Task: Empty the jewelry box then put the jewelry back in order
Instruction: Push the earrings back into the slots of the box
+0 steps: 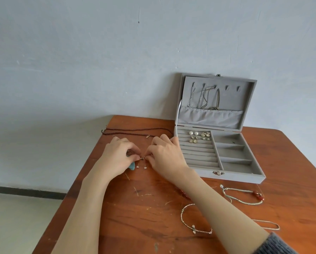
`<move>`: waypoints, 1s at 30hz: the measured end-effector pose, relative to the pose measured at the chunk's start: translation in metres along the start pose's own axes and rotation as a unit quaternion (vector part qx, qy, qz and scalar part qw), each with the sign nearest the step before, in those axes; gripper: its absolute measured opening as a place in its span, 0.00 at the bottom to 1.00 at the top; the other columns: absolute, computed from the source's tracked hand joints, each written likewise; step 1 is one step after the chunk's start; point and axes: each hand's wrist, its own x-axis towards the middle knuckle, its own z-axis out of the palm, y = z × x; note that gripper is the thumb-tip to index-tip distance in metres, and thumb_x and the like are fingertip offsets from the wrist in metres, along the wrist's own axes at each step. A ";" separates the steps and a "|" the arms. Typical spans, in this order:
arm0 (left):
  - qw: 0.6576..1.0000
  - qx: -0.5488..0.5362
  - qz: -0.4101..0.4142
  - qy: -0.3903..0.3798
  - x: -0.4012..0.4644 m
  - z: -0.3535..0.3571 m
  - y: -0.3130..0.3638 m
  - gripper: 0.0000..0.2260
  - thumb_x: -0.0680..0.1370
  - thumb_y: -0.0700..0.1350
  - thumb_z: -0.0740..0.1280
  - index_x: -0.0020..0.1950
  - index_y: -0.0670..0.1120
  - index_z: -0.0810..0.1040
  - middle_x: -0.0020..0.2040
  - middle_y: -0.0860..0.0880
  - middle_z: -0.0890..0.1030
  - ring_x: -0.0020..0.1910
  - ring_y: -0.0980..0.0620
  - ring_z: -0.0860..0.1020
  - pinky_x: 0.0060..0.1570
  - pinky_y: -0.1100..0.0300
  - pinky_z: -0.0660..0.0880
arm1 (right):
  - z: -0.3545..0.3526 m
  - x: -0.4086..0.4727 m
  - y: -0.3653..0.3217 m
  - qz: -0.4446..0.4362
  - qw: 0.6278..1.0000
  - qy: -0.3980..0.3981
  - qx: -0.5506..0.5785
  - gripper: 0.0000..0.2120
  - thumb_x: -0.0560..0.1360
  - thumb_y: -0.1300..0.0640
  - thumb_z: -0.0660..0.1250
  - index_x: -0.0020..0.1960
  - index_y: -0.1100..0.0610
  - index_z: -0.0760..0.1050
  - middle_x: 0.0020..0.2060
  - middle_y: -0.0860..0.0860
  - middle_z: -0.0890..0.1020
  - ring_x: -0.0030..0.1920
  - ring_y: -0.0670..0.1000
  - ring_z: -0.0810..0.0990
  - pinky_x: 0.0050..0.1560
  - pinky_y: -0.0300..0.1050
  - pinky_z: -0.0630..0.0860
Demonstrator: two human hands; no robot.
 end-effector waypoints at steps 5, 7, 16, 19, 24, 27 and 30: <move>1.000 -0.011 0.006 -0.001 -0.001 0.004 0.005 0.03 0.72 0.48 0.71 0.45 0.54 0.81 0.43 0.58 0.75 0.52 0.56 0.67 0.55 0.56 0.66 | -0.004 -0.002 0.005 0.001 0.999 0.036 0.024 0.11 0.78 0.53 0.59 0.53 0.55 0.78 0.52 0.51 0.76 0.56 0.53 0.69 0.54 0.47 0.59; 1.000 -0.012 0.014 0.001 -0.001 0.005 0.008 0.02 0.72 0.47 0.71 0.44 0.53 0.81 0.44 0.57 0.76 0.52 0.55 0.67 0.52 0.59 0.63 | -0.008 -0.004 0.008 0.017 0.997 0.053 0.053 0.10 0.77 0.53 0.60 0.52 0.54 0.79 0.52 0.50 0.76 0.55 0.52 0.69 0.53 0.45 0.59; 0.999 -0.009 0.035 0.015 0.000 0.009 0.013 0.03 0.75 0.46 0.68 0.44 0.50 0.81 0.46 0.55 0.77 0.51 0.56 0.68 0.49 0.63 0.59 | -0.030 -0.023 0.032 0.087 0.964 0.079 0.237 0.04 0.74 0.62 0.65 0.44 0.59 0.79 0.38 0.47 0.77 0.45 0.50 0.74 0.44 0.34 0.65; 0.998 -0.041 0.033 0.030 -0.001 0.011 0.020 0.03 0.75 0.45 0.67 0.46 0.51 0.81 0.42 0.60 0.75 0.50 0.58 0.70 0.49 0.64 0.62 | -0.038 -0.032 0.048 0.116 0.955 0.088 0.259 0.04 0.75 0.62 0.65 0.45 0.59 0.79 0.38 0.47 0.78 0.42 0.47 0.75 0.43 0.33 0.67; 0.994 -0.069 0.063 0.064 0.006 0.014 0.042 0.04 0.75 0.45 0.68 0.43 0.55 0.80 0.40 0.63 0.75 0.44 0.63 0.72 0.43 0.70 0.65 | -0.045 -0.044 0.089 0.184 0.940 0.117 0.262 0.04 0.75 0.61 0.65 0.46 0.59 0.79 0.39 0.48 0.79 0.41 0.46 0.75 0.39 0.31 0.65; 0.991 -0.066 0.092 0.074 0.017 0.016 0.061 0.03 0.75 0.45 0.68 0.44 0.52 0.81 0.38 0.65 0.74 0.43 0.65 0.71 0.41 0.75 0.64 | -0.047 -0.048 0.114 0.214 0.936 0.121 0.252 0.06 0.76 0.60 0.64 0.48 0.59 0.79 0.40 0.46 0.78 0.44 0.47 0.74 0.44 0.35 0.67; 0.989 -0.056 0.129 0.042 0.028 0.027 0.083 0.05 0.76 0.45 0.65 0.45 0.49 0.81 0.39 0.61 0.74 0.44 0.60 0.69 0.42 0.72 0.63 | -0.047 -0.047 0.130 0.229 0.936 0.109 0.244 0.06 0.76 0.60 0.64 0.48 0.58 0.79 0.41 0.47 0.77 0.47 0.49 0.73 0.48 0.40 0.67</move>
